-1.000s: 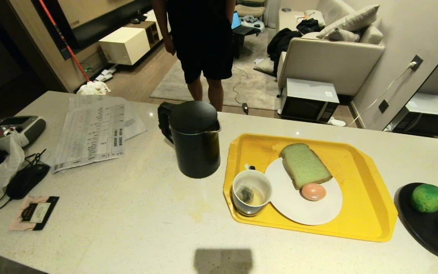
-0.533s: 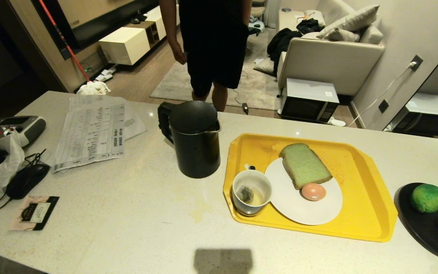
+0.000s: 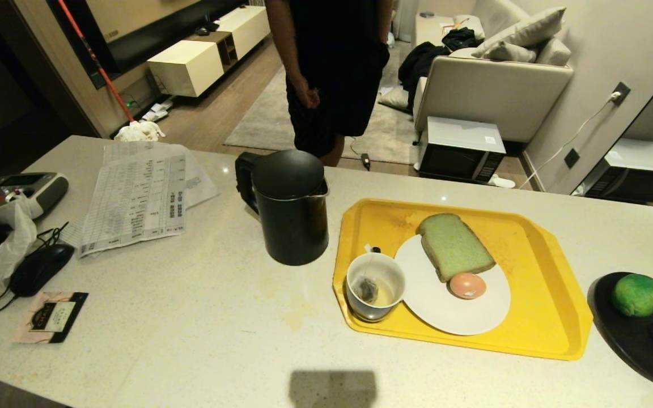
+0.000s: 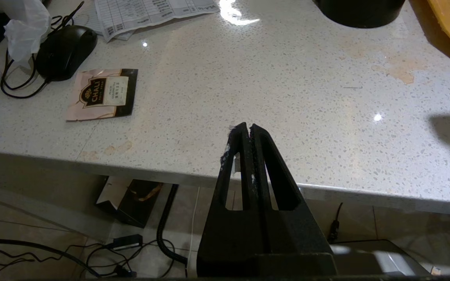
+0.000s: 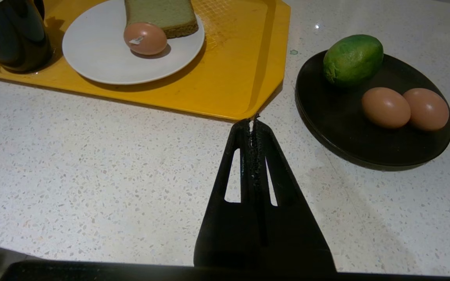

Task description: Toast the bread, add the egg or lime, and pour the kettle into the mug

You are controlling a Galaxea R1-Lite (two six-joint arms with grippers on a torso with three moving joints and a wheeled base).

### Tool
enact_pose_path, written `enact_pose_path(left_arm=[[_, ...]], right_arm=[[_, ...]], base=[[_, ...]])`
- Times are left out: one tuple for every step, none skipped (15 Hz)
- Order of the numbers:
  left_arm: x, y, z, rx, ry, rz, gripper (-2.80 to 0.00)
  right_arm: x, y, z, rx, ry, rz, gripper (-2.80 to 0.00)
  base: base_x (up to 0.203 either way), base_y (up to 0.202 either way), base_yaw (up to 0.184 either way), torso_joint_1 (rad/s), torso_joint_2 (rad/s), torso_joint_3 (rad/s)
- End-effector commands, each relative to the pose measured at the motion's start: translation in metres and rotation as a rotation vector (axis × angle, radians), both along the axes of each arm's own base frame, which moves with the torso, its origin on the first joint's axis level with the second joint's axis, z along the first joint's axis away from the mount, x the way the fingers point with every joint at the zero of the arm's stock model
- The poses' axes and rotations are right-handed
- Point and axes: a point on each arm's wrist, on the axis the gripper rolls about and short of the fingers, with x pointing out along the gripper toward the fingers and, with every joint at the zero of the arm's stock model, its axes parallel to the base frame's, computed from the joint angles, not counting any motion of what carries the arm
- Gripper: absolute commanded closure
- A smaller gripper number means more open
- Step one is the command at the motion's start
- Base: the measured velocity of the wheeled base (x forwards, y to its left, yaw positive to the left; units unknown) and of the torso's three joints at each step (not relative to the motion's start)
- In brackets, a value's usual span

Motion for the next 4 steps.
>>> enact_pose_path(left_arm=[[-0.0001, 0.0000, -0.0005, 0.001, 0.000, -0.001, 0.00], [-0.0001, 0.0000, -0.0004, 0.001, -0.002, -0.001, 0.00], [-0.0001, 0.0000, -0.0004, 0.001, -0.001, 0.000, 0.00], [0.0000, 0.0000, -0.0004, 0.001, -0.001, -0.001, 0.00]], right_arm=[[0.0002, 0.0000, -0.0004, 0.000, 0.003, 0.000, 0.00], [0.0002, 0.0000, -0.0004, 0.000, 0.003, 0.000, 0.00], [0.0002, 0.0000, -0.0004, 0.000, 0.003, 0.000, 0.00], [0.0002, 0.0000, -0.0004, 0.000, 0.003, 0.000, 0.00]], base=[[0.000, 0.000, 0.000, 0.000, 0.00, 0.000], [0.000, 0.000, 0.000, 0.000, 0.00, 0.000], [0.000, 0.000, 0.000, 0.000, 0.00, 0.000], [0.000, 0.000, 0.000, 0.000, 0.00, 0.000]])
